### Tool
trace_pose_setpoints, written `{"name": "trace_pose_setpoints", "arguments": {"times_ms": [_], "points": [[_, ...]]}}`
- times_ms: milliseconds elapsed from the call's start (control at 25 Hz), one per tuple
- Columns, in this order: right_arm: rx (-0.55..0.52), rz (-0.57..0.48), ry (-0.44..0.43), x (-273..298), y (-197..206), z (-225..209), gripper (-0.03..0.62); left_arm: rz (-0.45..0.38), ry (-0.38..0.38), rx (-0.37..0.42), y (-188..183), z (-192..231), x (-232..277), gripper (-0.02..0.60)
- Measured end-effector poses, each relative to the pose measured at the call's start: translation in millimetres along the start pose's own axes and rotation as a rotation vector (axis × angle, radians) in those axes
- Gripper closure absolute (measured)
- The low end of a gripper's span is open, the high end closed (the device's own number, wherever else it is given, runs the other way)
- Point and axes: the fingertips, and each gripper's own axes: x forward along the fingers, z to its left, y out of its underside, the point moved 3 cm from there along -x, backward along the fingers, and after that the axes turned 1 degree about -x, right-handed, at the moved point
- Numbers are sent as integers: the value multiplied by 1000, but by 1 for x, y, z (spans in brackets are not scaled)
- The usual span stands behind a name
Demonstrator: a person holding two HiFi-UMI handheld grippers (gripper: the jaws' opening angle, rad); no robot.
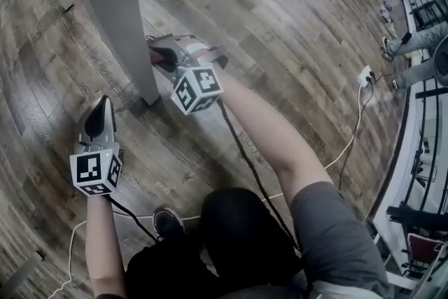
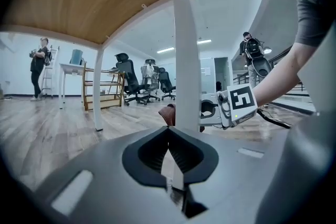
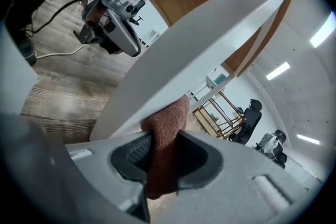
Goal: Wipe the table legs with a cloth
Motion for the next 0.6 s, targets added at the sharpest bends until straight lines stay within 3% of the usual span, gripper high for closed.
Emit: {"name": "trace_pose_setpoints", "arguments": {"times_ms": [160,480,600], "points": [[27,63,-48,11,23,33,502,64,-5,-32,33,-3,4,562],[-59,182,-156,38,57,93,502,119,26,-42,63,-19,12,561],[2,227,-203,44,67,111,502,149,35,-34,73,-22,9,563]]}}
